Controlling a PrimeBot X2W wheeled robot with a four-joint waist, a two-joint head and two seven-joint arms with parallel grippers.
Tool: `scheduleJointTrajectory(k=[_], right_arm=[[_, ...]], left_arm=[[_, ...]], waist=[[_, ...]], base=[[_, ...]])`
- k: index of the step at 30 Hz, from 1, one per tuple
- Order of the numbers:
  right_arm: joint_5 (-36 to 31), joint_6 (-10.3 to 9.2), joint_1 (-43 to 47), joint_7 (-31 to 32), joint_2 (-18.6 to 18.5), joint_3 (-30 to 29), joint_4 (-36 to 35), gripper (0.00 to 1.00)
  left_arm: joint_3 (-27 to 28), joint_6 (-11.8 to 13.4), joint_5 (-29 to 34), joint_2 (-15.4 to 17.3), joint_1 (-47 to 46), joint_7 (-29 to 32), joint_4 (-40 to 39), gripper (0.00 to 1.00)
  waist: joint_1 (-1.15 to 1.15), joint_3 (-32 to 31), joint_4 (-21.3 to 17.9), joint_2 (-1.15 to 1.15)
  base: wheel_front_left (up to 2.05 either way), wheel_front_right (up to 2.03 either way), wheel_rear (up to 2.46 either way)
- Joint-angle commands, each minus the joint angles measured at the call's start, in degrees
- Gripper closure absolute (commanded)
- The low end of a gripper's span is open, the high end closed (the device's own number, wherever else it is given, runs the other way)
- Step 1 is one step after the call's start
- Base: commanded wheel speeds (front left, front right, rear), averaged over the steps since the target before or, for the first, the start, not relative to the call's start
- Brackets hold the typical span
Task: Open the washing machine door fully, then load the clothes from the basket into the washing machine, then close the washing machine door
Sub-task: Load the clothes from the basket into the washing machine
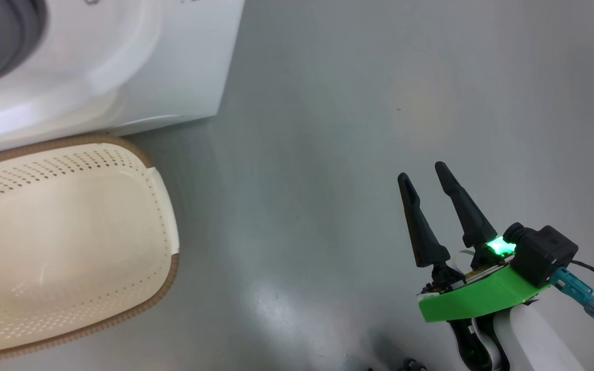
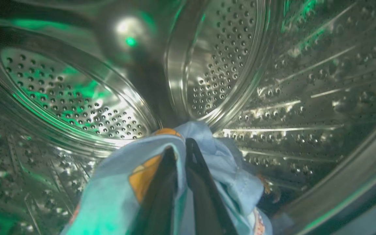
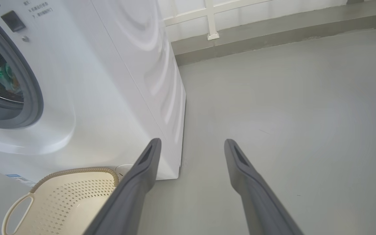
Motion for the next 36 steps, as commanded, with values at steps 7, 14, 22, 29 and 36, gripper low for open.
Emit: scheduleJointTrajectory(k=[7,14,22,29,36], right_arm=[[0.2,0.42,-0.7,-0.5,0.4,1.4,-1.4,0.00],[0.2,0.42,-0.6,-0.5,0.7,1.9,-1.1,0.00],[0.2,0.42,-0.2,-0.5,0.5,1.7,-1.0,0.00],[0.3,0.42,-0.3,-0.5,0.4,1.6,-0.9,0.00],[0.2,0.42,-0.1,-0.5,0.0,1.3,-0.7,0.00]], left_arm=[[6.9,2.4,4.3,4.2,1.5,-0.3,-9.7,1.00],[8.1,0.8,6.7,3.0,4.3,-0.3,-4.5,1.00],[5.4,-1.0,8.4,2.2,1.7,-0.3,3.9,0.55],[1.9,-1.7,8.1,0.9,-1.7,3.6,10.9,0.00],[-1.3,-1.7,3.8,-0.3,-1.2,6.5,11.7,0.00]], waist=[[0.00,1.8,-1.7,0.00],[0.00,1.3,-1.8,0.00],[0.00,0.3,-1.4,0.00],[0.00,-0.4,-0.7,0.00],[0.00,-1.7,0.3,0.00]], base=[[0.00,0.00,0.00],[0.00,0.00,0.00],[0.00,0.00,0.00],[0.00,0.00,0.00],[0.00,0.00,0.00]])
